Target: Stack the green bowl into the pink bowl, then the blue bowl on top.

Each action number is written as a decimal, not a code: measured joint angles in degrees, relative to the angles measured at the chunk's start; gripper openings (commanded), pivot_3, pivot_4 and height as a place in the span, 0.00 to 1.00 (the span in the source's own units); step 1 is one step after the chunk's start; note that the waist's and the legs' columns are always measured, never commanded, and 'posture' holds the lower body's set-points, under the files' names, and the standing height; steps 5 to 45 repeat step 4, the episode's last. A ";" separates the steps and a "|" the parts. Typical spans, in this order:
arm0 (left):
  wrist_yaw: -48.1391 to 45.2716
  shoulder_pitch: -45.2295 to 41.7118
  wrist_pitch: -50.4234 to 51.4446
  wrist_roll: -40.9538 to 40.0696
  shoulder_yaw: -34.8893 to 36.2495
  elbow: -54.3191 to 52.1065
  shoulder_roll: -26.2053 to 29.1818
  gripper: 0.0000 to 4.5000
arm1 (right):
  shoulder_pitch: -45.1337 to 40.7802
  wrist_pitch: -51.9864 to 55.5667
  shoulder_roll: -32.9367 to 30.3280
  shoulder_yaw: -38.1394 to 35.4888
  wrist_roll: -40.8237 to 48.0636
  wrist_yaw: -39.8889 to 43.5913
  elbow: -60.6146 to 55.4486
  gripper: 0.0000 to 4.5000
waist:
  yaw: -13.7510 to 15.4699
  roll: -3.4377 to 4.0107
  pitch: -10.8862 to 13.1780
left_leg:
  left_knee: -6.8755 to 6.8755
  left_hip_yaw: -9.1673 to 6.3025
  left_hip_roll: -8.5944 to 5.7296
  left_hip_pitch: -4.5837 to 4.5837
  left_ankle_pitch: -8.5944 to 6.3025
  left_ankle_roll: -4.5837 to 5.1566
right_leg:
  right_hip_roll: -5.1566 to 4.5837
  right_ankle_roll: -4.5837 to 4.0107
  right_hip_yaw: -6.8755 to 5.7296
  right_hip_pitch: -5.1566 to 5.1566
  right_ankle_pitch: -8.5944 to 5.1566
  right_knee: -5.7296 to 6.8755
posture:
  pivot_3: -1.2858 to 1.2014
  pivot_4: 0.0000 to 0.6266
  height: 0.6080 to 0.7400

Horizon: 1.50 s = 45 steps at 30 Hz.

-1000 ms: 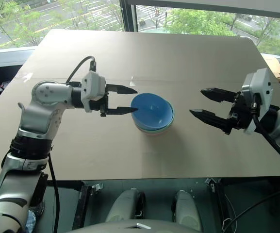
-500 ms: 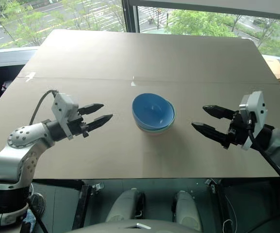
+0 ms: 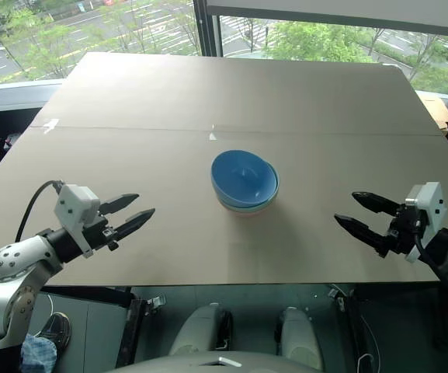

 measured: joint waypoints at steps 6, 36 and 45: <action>0.00 -0.15 -0.61 -0.06 -0.01 0.00 0.01 0.61 | 0.04 -1.23 0.06 0.00 -0.79 0.57 0.87 0.78 | -0.01 0.00 0.00 | -0.01 0.00 0.00 0.00 0.00 0.00 | -0.02 -0.01 0.00 0.00 -0.01 0.00 | 0.52 0.24 1.00; 0.00 -0.15 -0.61 -0.06 -0.01 0.00 0.01 0.61 | 0.04 -1.23 0.06 0.00 -0.79 0.57 0.87 0.78 | -0.01 0.00 0.00 | -0.01 0.00 0.00 0.00 0.00 0.00 | -0.02 -0.01 0.00 0.00 -0.01 0.00 | 0.52 0.24 1.00; 0.00 -0.15 -0.61 -0.06 -0.01 0.00 0.01 0.61 | 0.04 -1.23 0.06 0.00 -0.79 0.57 0.87 0.78 | -0.01 0.00 0.00 | -0.01 0.00 0.00 0.00 0.00 0.00 | -0.02 -0.01 0.00 0.00 -0.01 0.00 | 0.52 0.24 1.00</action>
